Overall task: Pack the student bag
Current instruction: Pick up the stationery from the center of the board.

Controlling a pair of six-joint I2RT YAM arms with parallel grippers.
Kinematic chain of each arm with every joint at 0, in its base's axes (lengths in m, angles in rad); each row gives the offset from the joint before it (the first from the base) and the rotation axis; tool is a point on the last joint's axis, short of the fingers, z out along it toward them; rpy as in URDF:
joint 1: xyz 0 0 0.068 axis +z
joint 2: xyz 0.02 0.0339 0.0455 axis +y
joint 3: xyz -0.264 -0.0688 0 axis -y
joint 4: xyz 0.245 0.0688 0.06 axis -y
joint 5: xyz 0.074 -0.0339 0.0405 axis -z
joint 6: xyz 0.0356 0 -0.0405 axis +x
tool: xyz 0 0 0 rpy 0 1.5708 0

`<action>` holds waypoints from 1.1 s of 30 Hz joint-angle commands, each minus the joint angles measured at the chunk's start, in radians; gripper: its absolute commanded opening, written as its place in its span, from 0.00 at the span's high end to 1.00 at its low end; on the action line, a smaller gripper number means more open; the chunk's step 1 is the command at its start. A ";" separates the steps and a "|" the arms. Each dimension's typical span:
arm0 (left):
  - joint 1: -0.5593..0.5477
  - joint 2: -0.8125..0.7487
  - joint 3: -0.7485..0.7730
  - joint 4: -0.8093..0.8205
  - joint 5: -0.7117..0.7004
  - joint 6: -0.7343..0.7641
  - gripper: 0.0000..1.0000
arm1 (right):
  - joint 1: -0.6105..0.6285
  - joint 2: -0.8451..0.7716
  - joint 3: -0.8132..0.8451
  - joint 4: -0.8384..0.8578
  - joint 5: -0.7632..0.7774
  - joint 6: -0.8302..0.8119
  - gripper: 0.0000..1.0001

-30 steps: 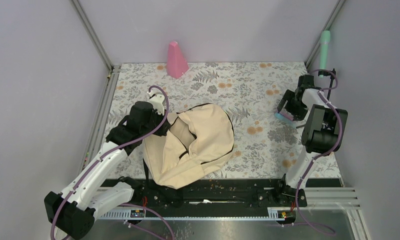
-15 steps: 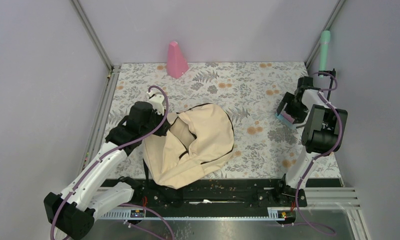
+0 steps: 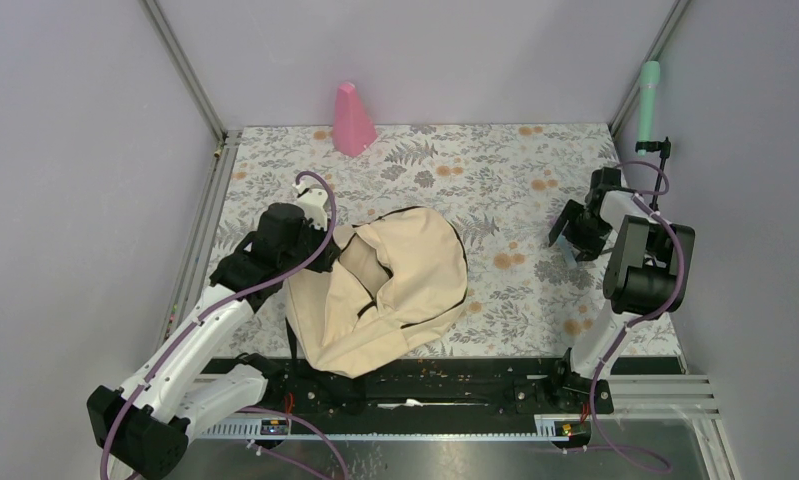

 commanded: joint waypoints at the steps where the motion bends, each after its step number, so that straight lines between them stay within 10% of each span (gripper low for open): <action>1: 0.009 -0.033 0.011 0.074 0.011 -0.001 1.00 | 0.003 -0.059 -0.029 0.012 -0.034 0.021 0.26; 33: 0.010 -0.032 0.010 0.074 0.007 -0.002 1.00 | 0.100 -0.121 -0.064 -0.009 0.043 0.000 1.00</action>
